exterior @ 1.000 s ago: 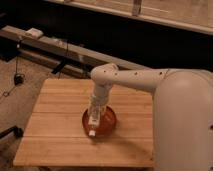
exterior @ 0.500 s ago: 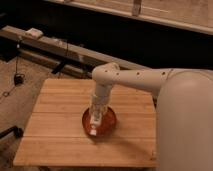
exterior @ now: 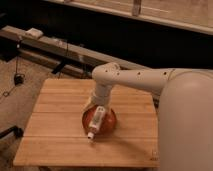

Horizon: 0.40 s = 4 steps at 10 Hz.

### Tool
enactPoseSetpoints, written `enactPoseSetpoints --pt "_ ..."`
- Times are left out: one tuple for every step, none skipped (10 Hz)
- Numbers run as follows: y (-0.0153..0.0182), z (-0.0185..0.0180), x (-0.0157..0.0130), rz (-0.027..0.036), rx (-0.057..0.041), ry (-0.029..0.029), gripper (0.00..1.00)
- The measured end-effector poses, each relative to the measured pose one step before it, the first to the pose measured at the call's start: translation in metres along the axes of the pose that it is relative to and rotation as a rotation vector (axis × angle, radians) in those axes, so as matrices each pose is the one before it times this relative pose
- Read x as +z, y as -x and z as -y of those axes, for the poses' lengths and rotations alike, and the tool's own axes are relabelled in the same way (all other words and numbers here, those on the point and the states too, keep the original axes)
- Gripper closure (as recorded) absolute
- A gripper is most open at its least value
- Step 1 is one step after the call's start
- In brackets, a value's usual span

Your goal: Place the bottle in the ceramic bowl

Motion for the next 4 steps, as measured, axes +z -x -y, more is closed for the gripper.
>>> enactPoseSetpoints --pt "0.00032 -0.00250 -0.00223 0.00299 -0.00411 0.01051 0.20" --pt "-0.00053 0.00086 0.00071 -0.00193 -0.00029 -0.00140 0.20" --pt "0.00009 -0.00016 -0.00017 0.00030 -0.00044 0.00044 0.20" --pt "0.00001 -0.00038 0.00009 -0.00008 -0.00072 -0.00002 0.20"
